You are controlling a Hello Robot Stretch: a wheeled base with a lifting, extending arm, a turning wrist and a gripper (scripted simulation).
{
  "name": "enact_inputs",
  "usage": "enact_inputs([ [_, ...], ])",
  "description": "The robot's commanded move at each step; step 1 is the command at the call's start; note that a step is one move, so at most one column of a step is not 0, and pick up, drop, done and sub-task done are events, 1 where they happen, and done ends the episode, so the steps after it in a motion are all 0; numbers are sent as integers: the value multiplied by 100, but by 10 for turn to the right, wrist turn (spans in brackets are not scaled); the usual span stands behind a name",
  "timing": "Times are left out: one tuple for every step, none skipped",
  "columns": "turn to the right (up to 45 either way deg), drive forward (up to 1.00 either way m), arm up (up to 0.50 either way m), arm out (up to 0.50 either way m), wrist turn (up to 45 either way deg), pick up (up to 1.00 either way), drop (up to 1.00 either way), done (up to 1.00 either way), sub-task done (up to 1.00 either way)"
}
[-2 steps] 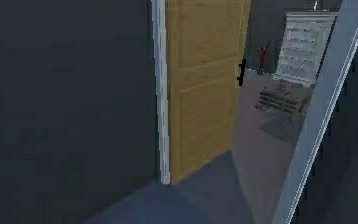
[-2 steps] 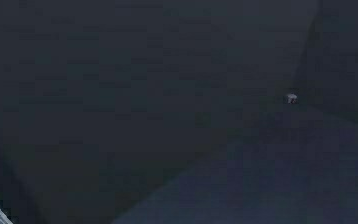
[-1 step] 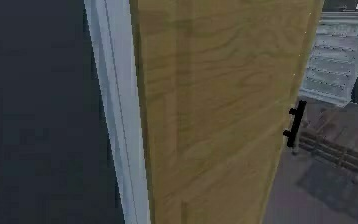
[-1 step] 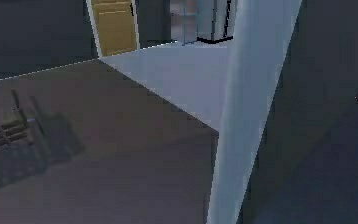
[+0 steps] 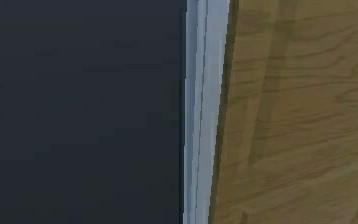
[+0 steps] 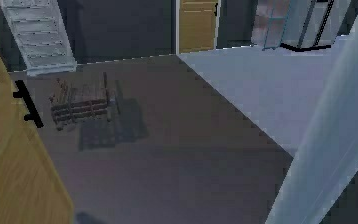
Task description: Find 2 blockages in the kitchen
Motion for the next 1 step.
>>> enact_inputs([
  [0, 5, 0, 0, 0, 0, 0, 0, 0],
])
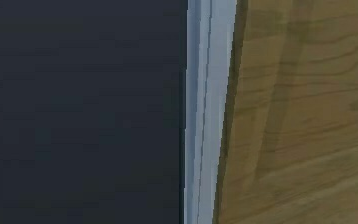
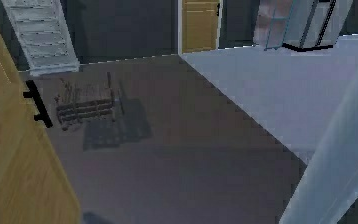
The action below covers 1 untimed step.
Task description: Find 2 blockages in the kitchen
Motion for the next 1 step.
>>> enact_inputs([
  [450, 0, 0, 0, 0, 0, 0, 0, 0],
])
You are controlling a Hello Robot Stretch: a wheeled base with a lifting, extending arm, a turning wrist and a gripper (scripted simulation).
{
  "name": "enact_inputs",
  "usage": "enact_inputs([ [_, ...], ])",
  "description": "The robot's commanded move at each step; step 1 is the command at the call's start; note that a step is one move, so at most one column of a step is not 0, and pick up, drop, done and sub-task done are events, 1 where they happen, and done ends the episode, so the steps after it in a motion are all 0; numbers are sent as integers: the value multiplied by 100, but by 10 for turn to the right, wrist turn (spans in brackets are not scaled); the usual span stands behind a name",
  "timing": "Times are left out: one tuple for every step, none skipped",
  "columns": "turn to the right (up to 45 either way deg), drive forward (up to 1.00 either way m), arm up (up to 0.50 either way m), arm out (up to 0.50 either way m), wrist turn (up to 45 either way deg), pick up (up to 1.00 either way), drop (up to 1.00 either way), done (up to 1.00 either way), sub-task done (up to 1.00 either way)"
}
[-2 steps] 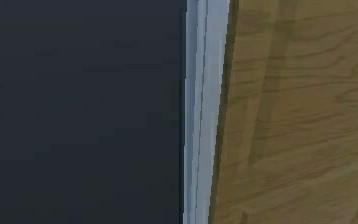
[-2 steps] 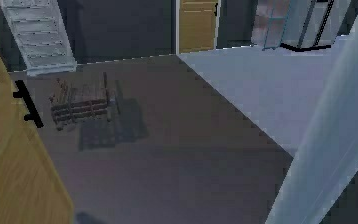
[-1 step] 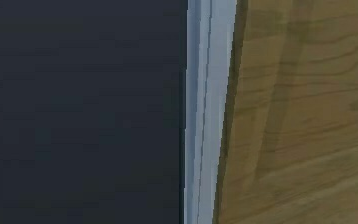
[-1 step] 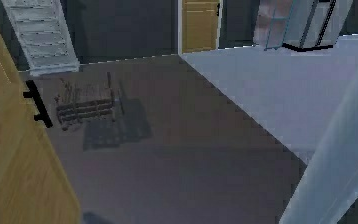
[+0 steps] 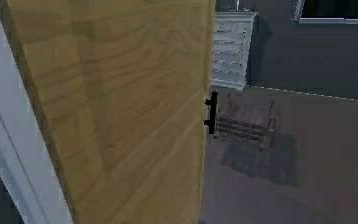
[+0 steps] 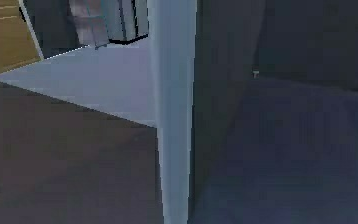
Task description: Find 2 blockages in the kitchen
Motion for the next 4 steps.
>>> enact_inputs([
  [450, 0, 0, 0, 0, 0, 0, 0, 0],
  [90, 0, 0, 0, 0, 0, 0, 0, 0],
  [0, 45, 0, 0, 0, 0, 0, 0, 0],
  [450, 0, 0, 0, 0, 0, 0, 0, 0],
])
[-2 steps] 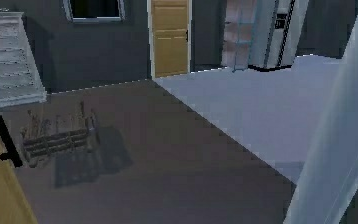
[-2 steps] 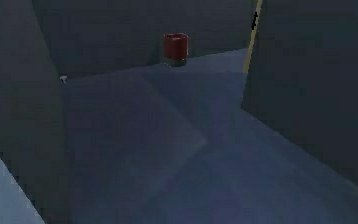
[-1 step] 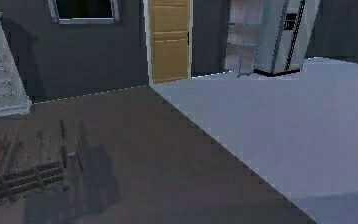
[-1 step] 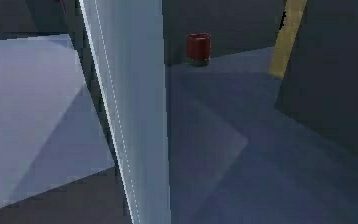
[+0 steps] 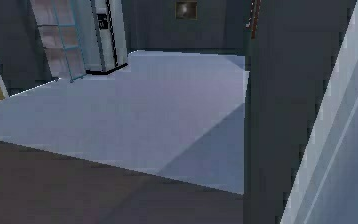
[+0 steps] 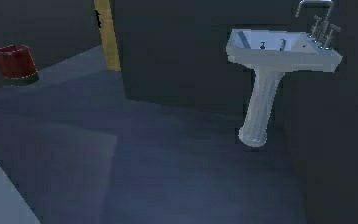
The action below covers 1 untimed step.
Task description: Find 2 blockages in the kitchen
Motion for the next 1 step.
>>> enact_inputs([
  [90, 0, 0, 0, 0, 0, 0, 0, 0],
])
